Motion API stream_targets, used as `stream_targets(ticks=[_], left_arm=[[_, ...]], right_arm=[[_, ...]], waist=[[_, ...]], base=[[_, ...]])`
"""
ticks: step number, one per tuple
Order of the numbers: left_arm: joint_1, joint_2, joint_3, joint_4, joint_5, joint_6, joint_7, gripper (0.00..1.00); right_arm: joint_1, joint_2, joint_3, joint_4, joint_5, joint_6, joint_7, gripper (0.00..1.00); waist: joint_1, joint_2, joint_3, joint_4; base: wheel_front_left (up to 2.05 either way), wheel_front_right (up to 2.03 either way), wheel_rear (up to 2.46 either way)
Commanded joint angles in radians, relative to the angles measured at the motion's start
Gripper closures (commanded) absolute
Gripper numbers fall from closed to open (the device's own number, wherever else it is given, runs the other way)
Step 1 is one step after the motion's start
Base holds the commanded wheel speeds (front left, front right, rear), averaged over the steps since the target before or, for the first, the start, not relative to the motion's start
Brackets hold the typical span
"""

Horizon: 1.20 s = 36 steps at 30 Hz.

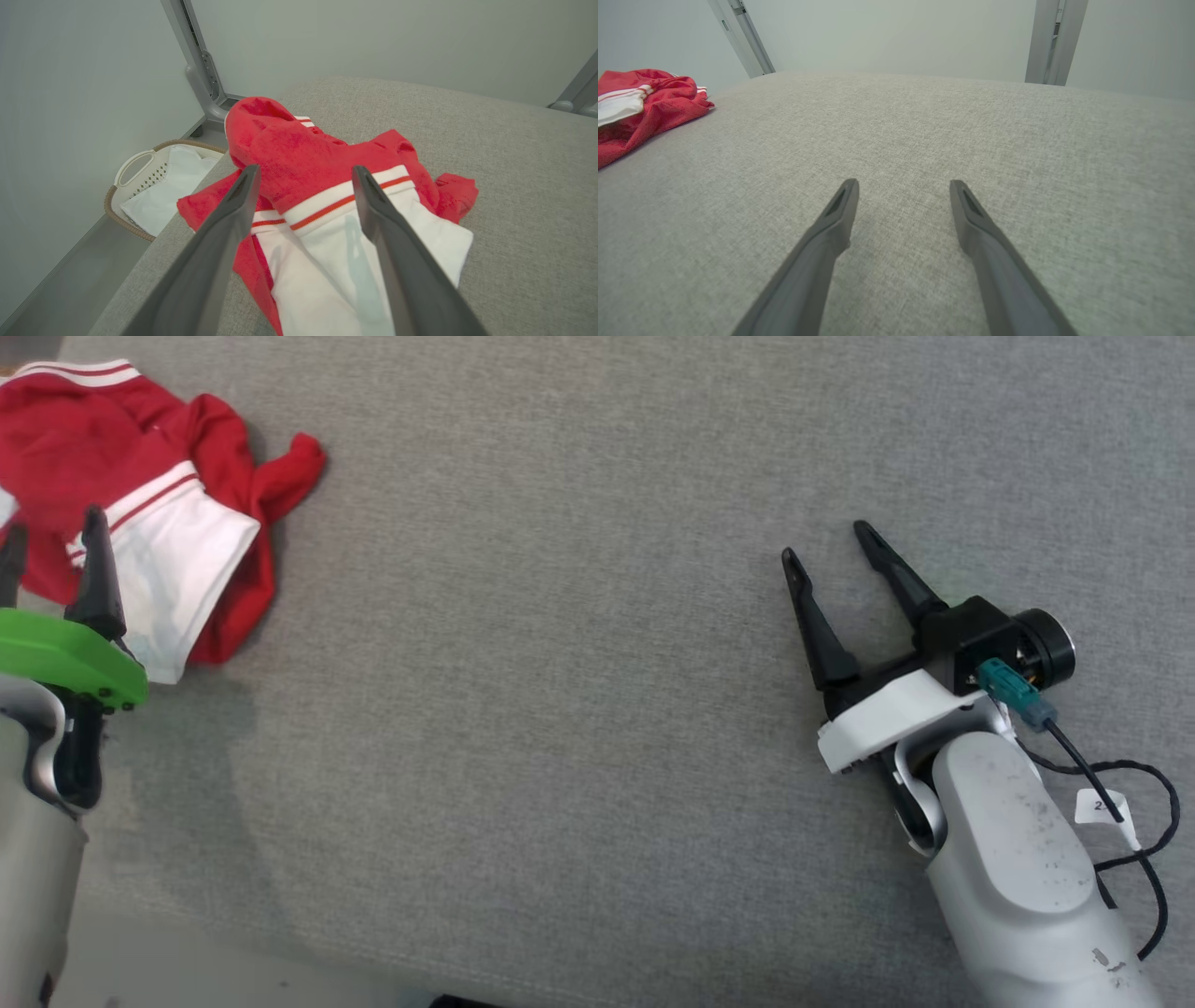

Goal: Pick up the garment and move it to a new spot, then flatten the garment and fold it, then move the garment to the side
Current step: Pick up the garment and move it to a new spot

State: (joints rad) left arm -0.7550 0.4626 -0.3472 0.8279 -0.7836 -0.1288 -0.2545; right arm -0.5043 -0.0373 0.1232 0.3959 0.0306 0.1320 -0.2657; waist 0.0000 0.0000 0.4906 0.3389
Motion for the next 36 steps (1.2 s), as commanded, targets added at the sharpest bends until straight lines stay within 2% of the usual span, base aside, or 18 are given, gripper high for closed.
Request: stream_targets(ticks=[1, 4, 8, 9, 10, 15, 19, 22, 26, 30, 36], left_arm=[[-0.028, 0.018, -0.025, 0.021, -0.030, -0.002, 0.012, 0.00], [-0.051, 0.038, -0.079, 0.067, -0.106, -0.002, 0.046, 0.00], [-0.054, 0.048, -0.134, 0.112, -0.176, -0.002, 0.041, 0.00], [-0.050, 0.048, -0.146, 0.120, -0.182, -0.002, 0.035, 0.52], [-0.044, 0.047, -0.162, 0.130, -0.192, -0.002, 0.032, 1.00], [-0.028, 0.052, -0.227, 0.128, -0.219, -0.003, 0.007, 1.00], [-0.043, 0.081, -0.250, 0.099, -0.216, -0.003, -0.009, 1.00], [-0.075, 0.107, -0.209, 0.038, -0.168, -0.003, -0.013, 1.00], [-0.053, 0.107, -0.123, -0.064, -0.080, -0.002, -0.011, 1.00], [-0.016, 0.070, -0.052, -0.190, 0.009, -0.002, -0.011, 1.00], [0.029, -0.014, -0.046, -0.346, 0.087, -0.002, -0.011, 1.00]], right_arm=[[0.008, -0.026, -0.014, 0.025, -0.003, -0.003, 0.003, 0.00], [0.008, -0.030, -0.016, 0.016, 0.000, -0.004, 0.004, 0.00], [0.021, -0.032, -0.020, 0.007, 0.010, -0.004, 0.008, 0.00], [0.027, -0.032, -0.022, 0.006, 0.013, -0.004, 0.009, 0.00], [0.033, -0.032, -0.023, 0.006, 0.017, -0.004, 0.009, 0.00], [0.060, -0.027, -0.026, 0.009, 0.034, -0.004, 0.009, 0.00], [0.073, -0.019, -0.020, 0.006, 0.058, -0.003, 0.008, 0.00], [0.086, -0.017, -0.020, -0.001, 0.080, -0.002, 0.004, 0.00], [0.110, -0.017, -0.029, -0.007, 0.102, -0.002, 0.002, 0.00], [0.143, -0.016, -0.036, -0.009, 0.129, -0.002, 0.002, 0.00], [0.178, -0.016, -0.031, -0.015, 0.161, -0.002, 0.002, 0.00]], waist=[[0.0000, 0.0000, 0.069, -0.072], [0.0000, 0.0000, 0.084, -0.096], [0.0000, 0.0000, 0.082, -0.115], [0.0000, 0.0000, 0.077, -0.118], [0.0000, 0.0000, 0.071, -0.120], [0.0000, 0.0000, 0.024, -0.123], [0.0000, 0.0000, -0.026, -0.128], [0.0000, 0.0000, -0.070, -0.135], [0.0000, 0.0000, -0.120, -0.150], [0.0000, 0.0000, -0.169, -0.181], [0.0000, 0.0000, -0.213, -0.257]], base=[[0.00, 0.00, 0.00], [0.00, 0.00, 0.00], [0.00, 0.00, 0.00], [0.00, 0.00, 0.00], [0.00, 0.00, 0.00], [0.00, 0.00, 0.00], [0.00, 0.00, 0.00], [0.00, 0.00, 0.00], [0.00, 0.00, 0.00], [0.00, 0.00, 0.00], [0.00, 0.00, 0.00]])
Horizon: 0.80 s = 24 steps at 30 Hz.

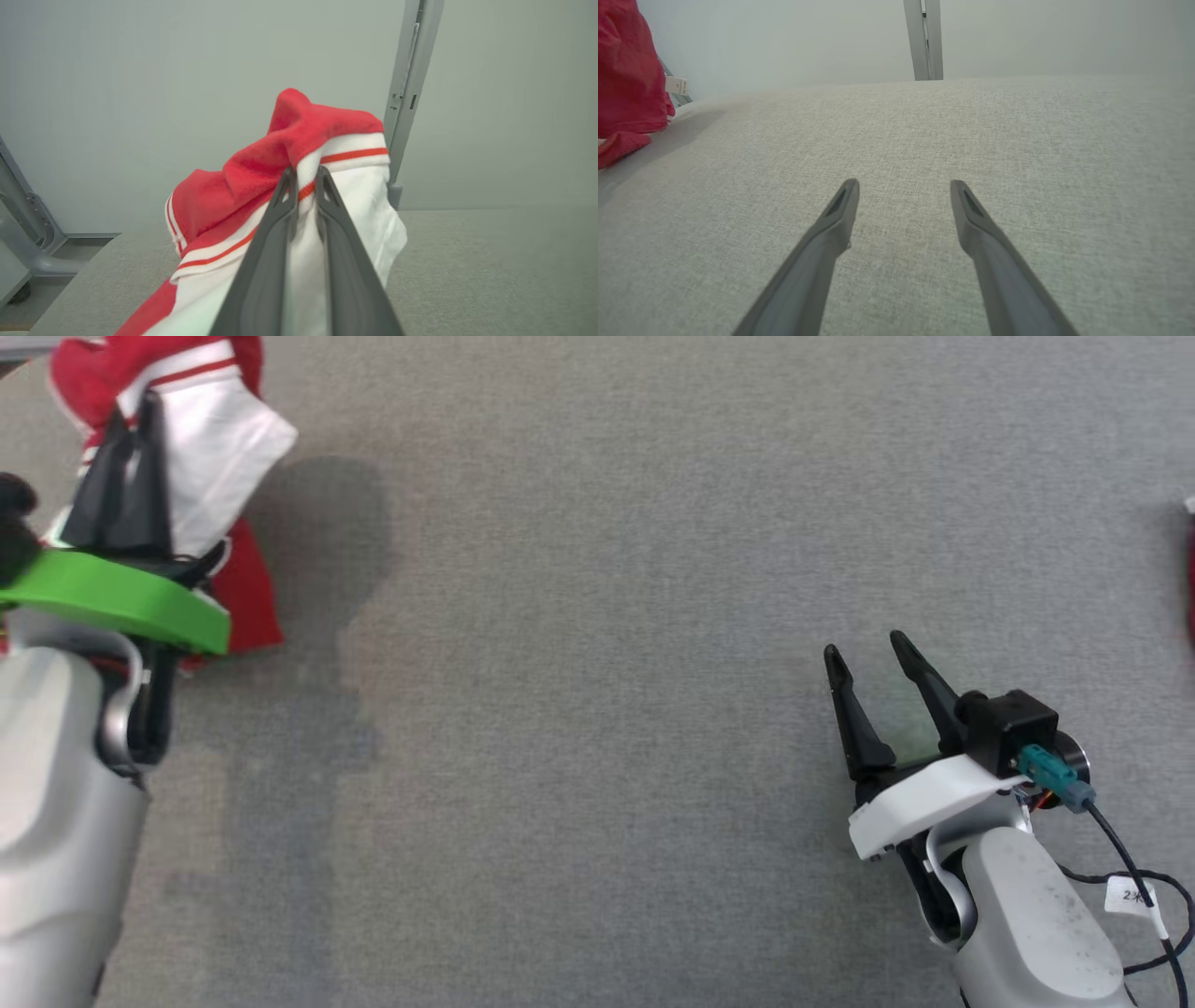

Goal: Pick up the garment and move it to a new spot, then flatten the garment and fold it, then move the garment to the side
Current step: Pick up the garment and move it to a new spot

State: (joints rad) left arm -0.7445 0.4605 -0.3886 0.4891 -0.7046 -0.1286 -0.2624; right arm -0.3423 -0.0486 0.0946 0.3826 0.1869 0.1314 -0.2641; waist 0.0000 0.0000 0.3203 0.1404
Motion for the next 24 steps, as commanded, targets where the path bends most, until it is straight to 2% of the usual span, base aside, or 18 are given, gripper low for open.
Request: stream_targets(ticks=[1, 6, 11, 17, 19, 20, 24], left_arm=[[0.024, -0.024, -0.013, -0.026, 0.017, -0.003, -0.003, 1.00], [0.065, -0.114, -0.100, -0.083, 0.037, -0.003, -0.003, 1.00], [0.079, -0.196, -0.230, -0.075, 0.045, -0.003, -0.003, 1.00], [0.098, -0.286, -0.349, -0.035, 0.053, -0.003, -0.003, 1.00], [0.112, -0.306, -0.369, -0.010, 0.061, -0.003, -0.003, 0.23], [0.119, -0.313, -0.369, 0.000, 0.064, -0.003, -0.003, 0.00], [0.168, -0.327, -0.311, 0.029, 0.113, -0.002, -0.003, 0.00]], right_arm=[[0.022, -0.004, 0.000, -0.005, 0.009, -0.002, 0.000, 0.00], [0.043, -0.004, 0.006, -0.014, 0.033, -0.002, 0.000, 0.00], [0.056, -0.004, 0.020, -0.023, 0.047, -0.002, 0.000, 0.00], [0.072, -0.004, 0.032, -0.027, 0.055, -0.002, 0.000, 0.00], [0.078, -0.004, 0.035, -0.025, 0.058, -0.002, 0.000, 0.00], [0.080, -0.004, 0.035, -0.025, 0.059, -0.002, 0.000, 0.00], [0.089, -0.004, 0.030, -0.025, 0.056, -0.002, 0.000, 0.00]], waist=[[0.0000, 0.0000, -0.047, -0.072], [0.0000, 0.0000, -0.061, -0.155], [0.0000, 0.0000, -0.059, -0.236], [0.0000, 0.0000, -0.061, -0.295], [0.0000, 0.0000, -0.065, -0.303], [0.0000, 0.0000, -0.066, -0.305], [0.0000, 0.0000, -0.080, -0.296]], base=[[0.00, 0.00, 0.00], [0.00, 0.00, 0.00], [0.00, 0.00, 0.00], [0.00, 0.00, 0.00], [0.00, 0.00, 0.00], [0.00, 0.00, 0.00], [0.00, 0.00, 0.00]])
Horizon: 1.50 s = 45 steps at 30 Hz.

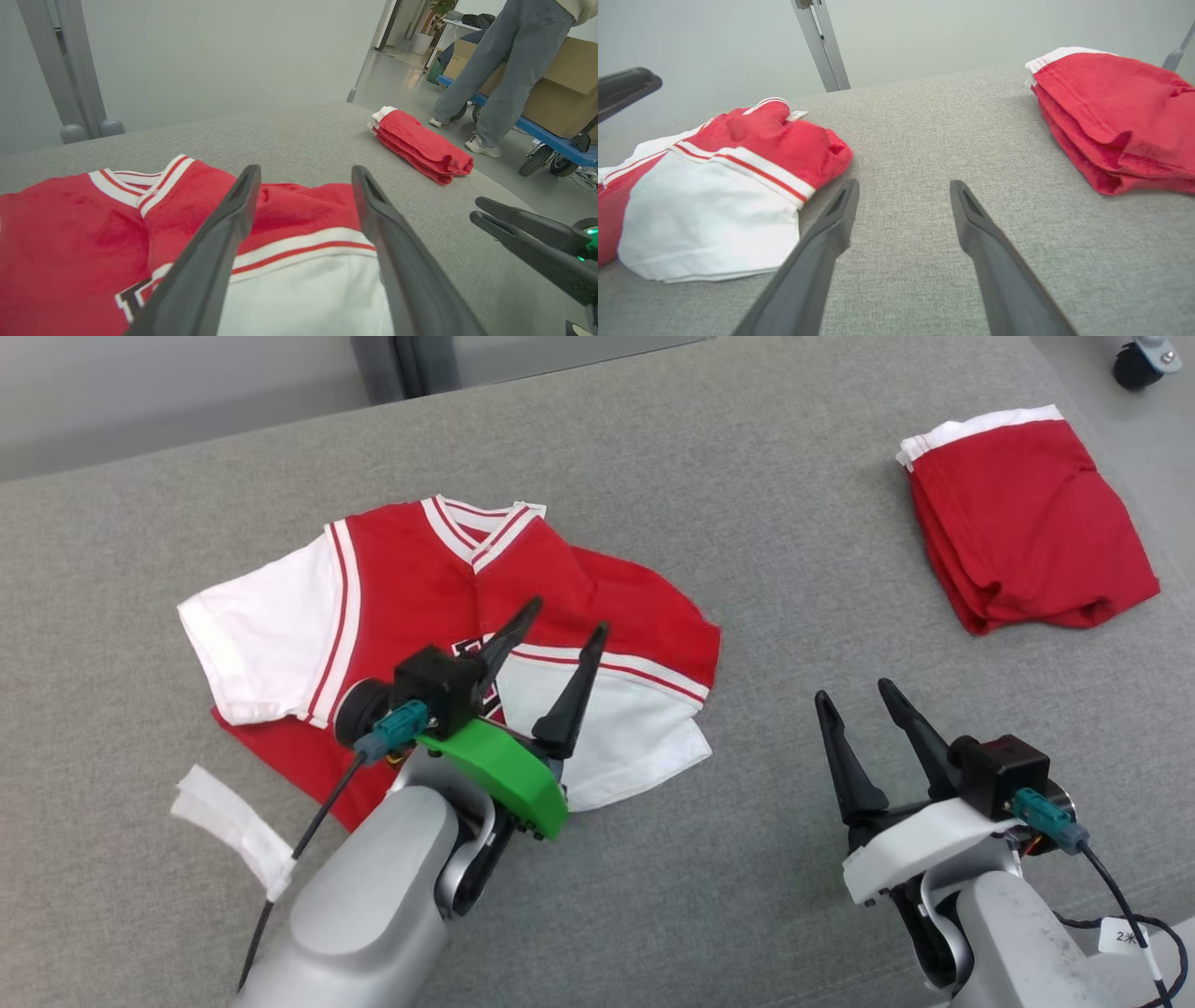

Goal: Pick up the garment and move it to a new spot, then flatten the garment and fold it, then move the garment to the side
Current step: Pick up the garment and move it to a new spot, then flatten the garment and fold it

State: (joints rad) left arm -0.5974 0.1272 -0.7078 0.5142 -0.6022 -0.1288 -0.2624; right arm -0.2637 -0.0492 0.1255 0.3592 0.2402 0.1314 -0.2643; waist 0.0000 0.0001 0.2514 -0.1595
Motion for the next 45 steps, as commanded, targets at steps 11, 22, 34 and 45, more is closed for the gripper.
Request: stream_targets(ticks=[11, 22, 34, 45], left_arm=[[0.265, 0.003, 0.296, -0.037, 0.195, 0.023, -0.002, 0.00], [0.519, -0.049, 0.562, -0.121, 0.323, 0.015, -0.002, 0.00], [0.556, -0.074, 0.620, -0.141, 0.367, -0.001, -0.002, 0.00], [0.510, -0.075, 0.582, -0.137, 0.325, -0.003, -0.002, 0.00]], right_arm=[[0.044, -0.004, -0.005, 0.025, -0.006, -0.002, 0.000, 0.00], [0.114, -0.004, -0.008, 0.061, -0.011, -0.002, 0.000, 0.00], [0.096, -0.003, 0.108, 0.055, -0.052, -0.002, 0.000, 0.00], [-0.034, -0.005, 0.324, 0.127, -0.097, -0.002, 0.000, 0.00]], waist=[[0.0000, -0.0001, -0.098, 0.087], [0.0000, -0.0001, -0.178, 0.139], [0.0000, -0.0001, -0.156, 0.189], [0.0000, -0.0001, -0.096, 0.273]], base=[[0.00, 0.00, 0.00], [0.00, 0.00, 0.00], [0.00, 0.00, 0.00], [0.00, 0.00, 0.00]])
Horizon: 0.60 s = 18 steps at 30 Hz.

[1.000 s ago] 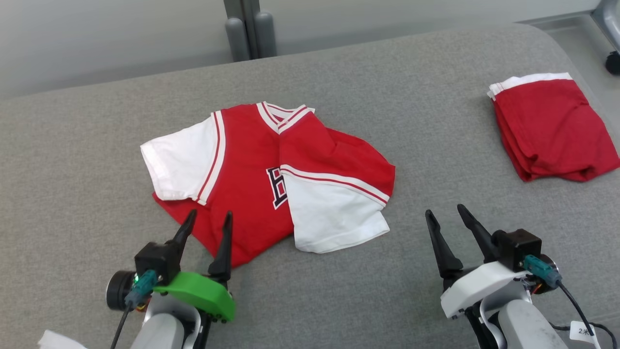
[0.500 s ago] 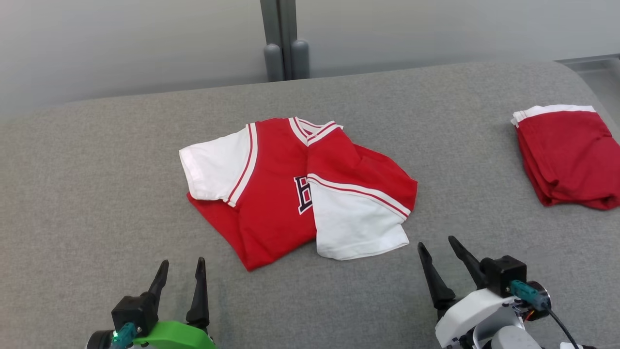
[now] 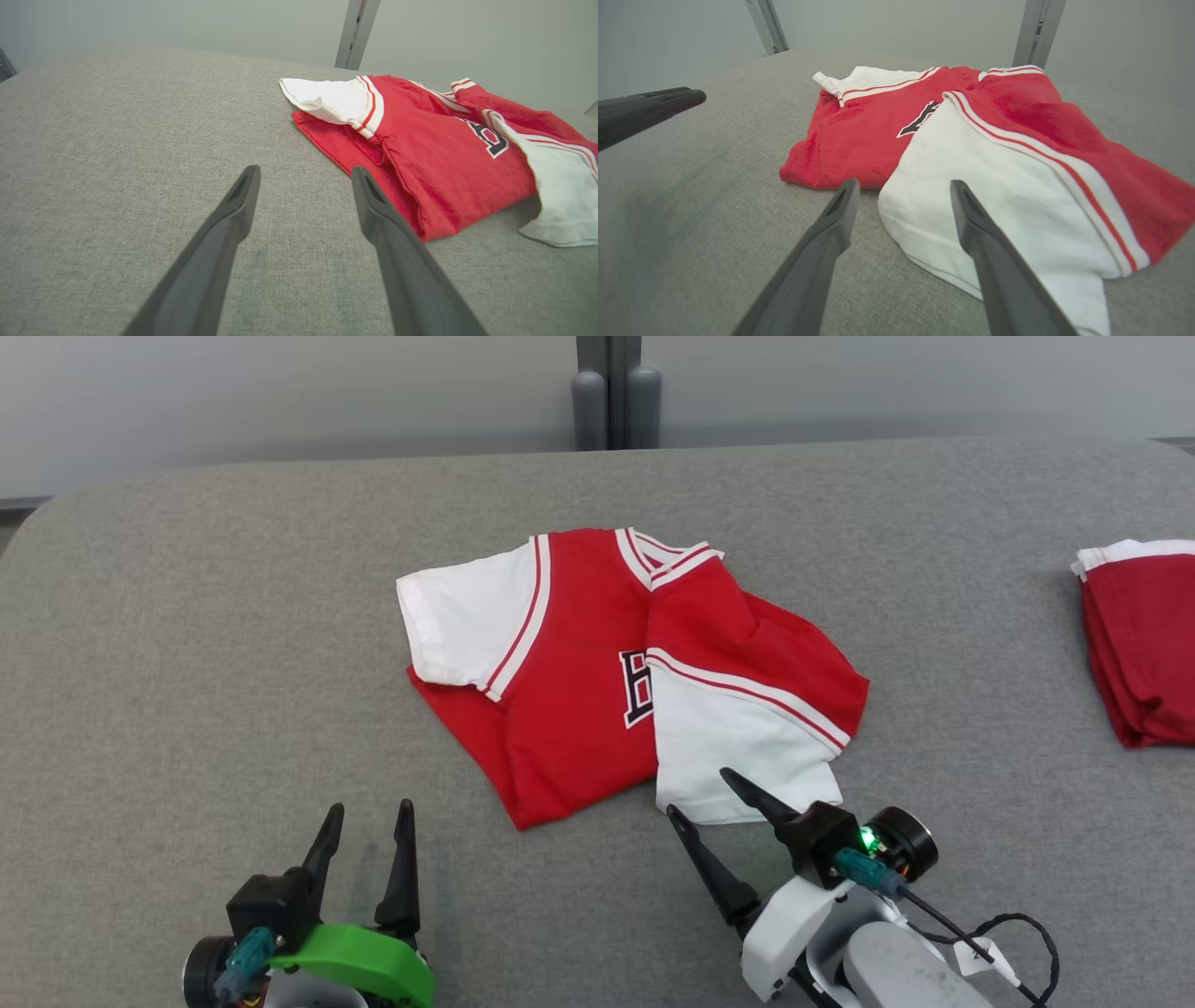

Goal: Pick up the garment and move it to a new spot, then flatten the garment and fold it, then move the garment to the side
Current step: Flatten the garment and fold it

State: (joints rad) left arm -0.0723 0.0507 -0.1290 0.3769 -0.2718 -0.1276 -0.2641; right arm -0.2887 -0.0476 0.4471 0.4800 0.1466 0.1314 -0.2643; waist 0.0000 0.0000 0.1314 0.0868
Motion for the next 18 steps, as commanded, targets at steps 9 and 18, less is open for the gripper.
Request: stream_targets(ticks=[9, 18], left_arm=[[-0.048, 0.001, -0.022, 0.005, -0.025, -0.004, 0.000, 0.00], [-0.067, 0.001, -0.027, 0.011, -0.042, -0.004, 0.000, 0.00]], right_arm=[[-0.101, -0.005, 0.015, 0.176, -0.058, -0.002, 0.000, 0.03], [-0.121, -0.003, 0.045, 0.112, 0.021, -0.001, 0.000, 1.00]], waist=[[0.0000, 0.0000, 0.084, 0.086], [0.0000, 0.0000, 0.081, 0.092]], base=[[0.00, 0.00, 0.00], [0.00, 0.00, 0.00]])
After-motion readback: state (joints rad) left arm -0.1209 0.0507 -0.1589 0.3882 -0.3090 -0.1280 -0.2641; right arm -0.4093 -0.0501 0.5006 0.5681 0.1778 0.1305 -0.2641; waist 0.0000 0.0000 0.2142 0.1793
